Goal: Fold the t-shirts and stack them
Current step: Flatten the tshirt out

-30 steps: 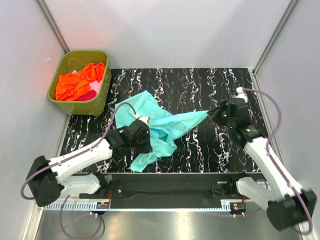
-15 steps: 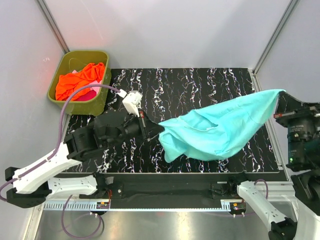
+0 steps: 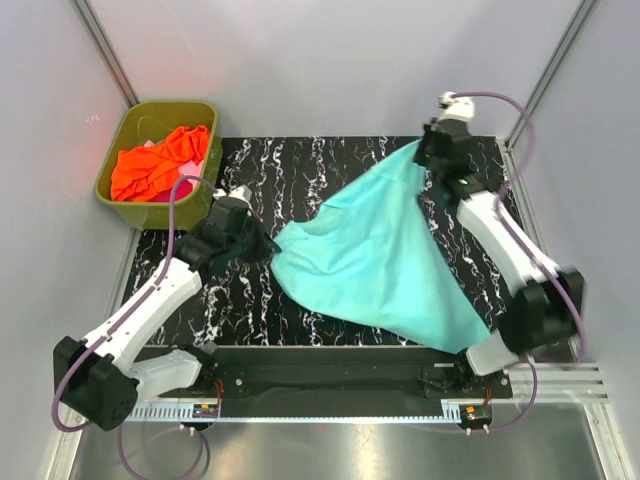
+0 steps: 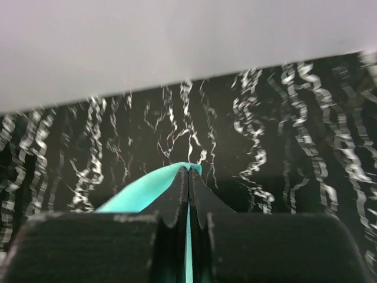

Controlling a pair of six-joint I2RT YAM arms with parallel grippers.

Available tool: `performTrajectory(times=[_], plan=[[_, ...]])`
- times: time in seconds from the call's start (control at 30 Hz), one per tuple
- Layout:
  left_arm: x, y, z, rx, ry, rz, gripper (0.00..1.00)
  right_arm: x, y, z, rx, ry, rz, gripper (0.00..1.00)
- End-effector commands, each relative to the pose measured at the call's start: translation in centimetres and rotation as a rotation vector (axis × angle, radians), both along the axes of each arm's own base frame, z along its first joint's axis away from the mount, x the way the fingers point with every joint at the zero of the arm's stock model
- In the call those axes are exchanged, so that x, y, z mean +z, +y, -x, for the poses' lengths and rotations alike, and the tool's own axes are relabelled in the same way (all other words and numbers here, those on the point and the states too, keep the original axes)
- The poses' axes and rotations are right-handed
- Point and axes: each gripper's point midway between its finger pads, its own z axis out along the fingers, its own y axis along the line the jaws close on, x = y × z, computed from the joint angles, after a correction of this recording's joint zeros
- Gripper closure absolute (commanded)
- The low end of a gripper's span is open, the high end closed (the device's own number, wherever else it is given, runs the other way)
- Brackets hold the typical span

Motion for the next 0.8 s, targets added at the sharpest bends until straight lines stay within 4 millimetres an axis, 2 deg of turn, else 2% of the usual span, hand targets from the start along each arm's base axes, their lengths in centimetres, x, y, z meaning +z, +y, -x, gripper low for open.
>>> performTrajectory(times=[0.0,0.03,0.07,0.1,0.13,0.17,0.2,0.23,0.27,0.3,0.33,0.37,0.4,0.43,0.47,0.5,0.53,0.57,0.6,0.63,0.67,0.7,0.73,0.77], plan=[[-0.9,0.5,-1.0,0.008,0.015,0.068,1.0,2.4,3.2,-5.7,0.119,-0.19,-0.012,1.0],[-1.7,0.9,-1.1,0.023,0.036,0.06,1.0,-1.0,4.3,-8.1,0.142,-0.133,0.003,1.0],[-2.9,1.7,-1.1,0.046,0.064,0.052,1.0,0.1,4.6,-9.6,0.142,-0.162,0.002,1.0],[-3.4,2.0,-1.1,0.056,0.072,0.045,1.0,-0.5,4.8,-10.8,0.14,-0.153,0.007,1.0],[-4.0,2.3,-1.1,0.067,0.084,0.039,1.0,-3.5,5.2,-12.7,0.144,-0.104,0.021,1.0],[-4.9,2.8,-1.0,0.08,0.103,0.029,1.0,-2.2,5.4,-13.8,0.148,-0.132,0.016,1.0],[-5.4,2.9,-0.9,0.084,0.112,0.025,1.0,-2.7,5.5,-14.6,0.155,-0.129,0.021,1.0],[-5.9,3.1,-1.0,0.09,0.126,0.018,1.0,-4.9,6.1,-15.9,0.175,-0.099,0.03,1.0],[-6.6,3.5,-0.8,0.103,0.143,0.012,1.0,-3.8,6.4,-16.8,0.18,-0.13,0.024,1.0],[-7.0,3.8,-0.9,0.115,0.151,0.007,1.0,-4.3,6.7,-17.5,0.188,-0.126,0.025,1.0],[-7.4,4.2,-1.0,0.128,0.153,0.005,1.0,-6.5,7.3,-18.5,0.204,-0.098,0.022,1.0],[-8.2,5.1,-0.9,0.154,0.169,-0.002,1.0,-5.1,7.6,-19.3,0.207,-0.13,0.012,1.0],[-8.4,5.6,-1.1,0.166,0.173,-0.002,1.0,-5.3,7.9,-19.8,0.216,-0.132,0.003,1.0],[-8.8,6.0,-1.2,0.176,0.183,-0.002,1.0,-6.9,8.5,-20.7,0.236,-0.115,0.002,1.0],[-8.9,6.8,-1.7,0.192,0.186,0.003,1.0,-4.6,8.8,-21.3,0.243,-0.152,-0.007,1.0],[-8.8,7.2,-2.0,0.203,0.188,0.009,1.0,-4.2,9.2,-21.8,0.255,-0.157,-0.009,1.0],[-8.5,7.5,-2.7,0.209,0.176,0.024,1.0,-6.0,9.9,-22.6,0.281,-0.128,-0.011,1.0],[-7.5,7.6,-3.6,0.212,0.154,0.059,1.0,-3.1,10.2,-22.8,0.296,-0.158,-0.015,1.0],[-6.9,7.5,-4.1,0.211,0.138,0.07,1.0,-2.6,10.6,-23.1,0.309,-0.159,-0.02,1.0],[-6.2,7.6,-4.7,0.214,0.117,0.073,1.0,-5.1,11.5,-23.8,0.349,-0.118,-0.023,0.94],[-4.8,7.3,-5.6,0.205,0.086,0.085,1.0,-1.9,11.6,-23.2,0.364,-0.146,-0.028,0.86],[-4.3,7.1,-6.0,0.198,0.075,0.092,1.0,-2.1,11.6,-23.0,0.361,-0.125,-0.05,0.73],[-4.1,6.9,-6.1,0.187,0.08,0.102,1.0,-2.3,11.3,-22.8,0.341,-0.101,-0.057,0.52],[-3.6,6.7,-6.4,0.181,0.072,0.112,1.0,-3.9,11.0,-22.0,0.33,-0.018,-0.055,0.44]])
